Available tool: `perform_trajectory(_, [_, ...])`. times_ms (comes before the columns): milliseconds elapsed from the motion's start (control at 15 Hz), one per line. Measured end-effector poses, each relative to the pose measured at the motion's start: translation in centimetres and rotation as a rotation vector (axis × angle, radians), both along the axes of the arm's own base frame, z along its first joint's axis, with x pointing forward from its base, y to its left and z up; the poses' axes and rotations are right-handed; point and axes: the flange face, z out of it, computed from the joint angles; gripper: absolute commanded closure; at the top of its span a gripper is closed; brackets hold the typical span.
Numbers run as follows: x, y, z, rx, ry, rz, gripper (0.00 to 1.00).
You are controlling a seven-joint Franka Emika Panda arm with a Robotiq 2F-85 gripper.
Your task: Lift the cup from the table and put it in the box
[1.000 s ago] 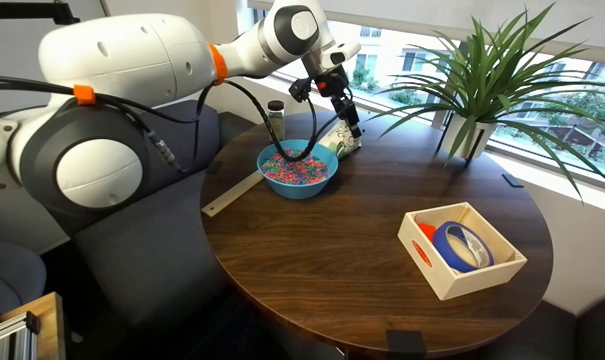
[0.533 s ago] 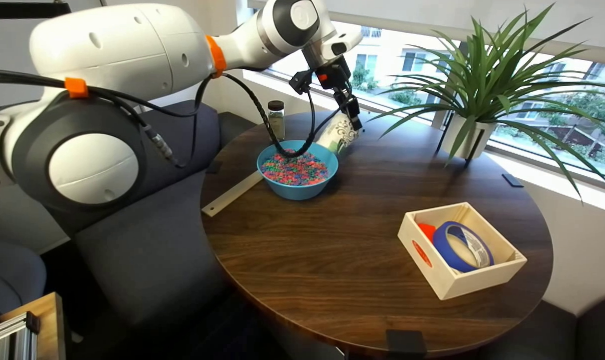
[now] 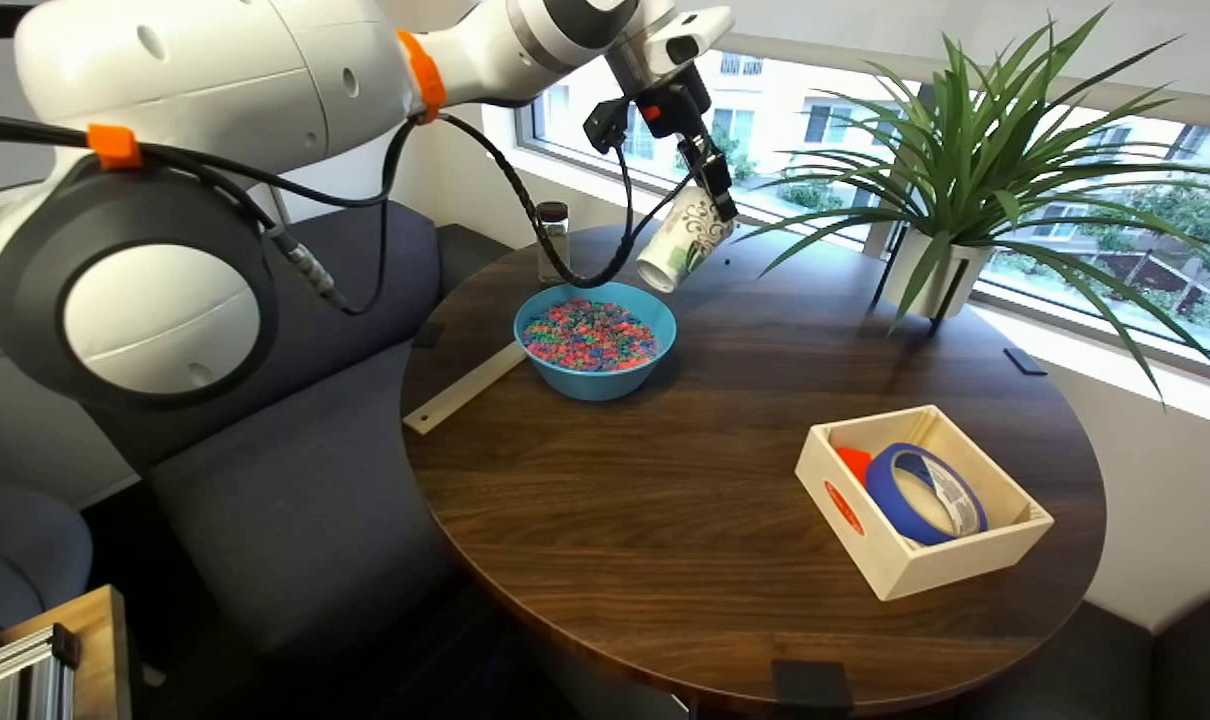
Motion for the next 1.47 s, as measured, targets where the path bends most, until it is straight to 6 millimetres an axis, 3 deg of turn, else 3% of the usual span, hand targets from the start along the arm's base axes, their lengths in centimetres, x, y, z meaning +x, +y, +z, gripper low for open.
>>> perform_trajectory(333, [0.4,0.8,6.5,0.074,-0.269,0.098,0.98])
perform_trajectory(600, [0.8,1.2,9.4,0.195,-0.450,0.232,0.98])
perform_trajectory(933, [1.2,0.6,10.5,0.386,-0.540,0.373,0.98])
perform_trajectory(1467, [1.3,0.9,9.8,0.517,-0.499,0.481,0.93])
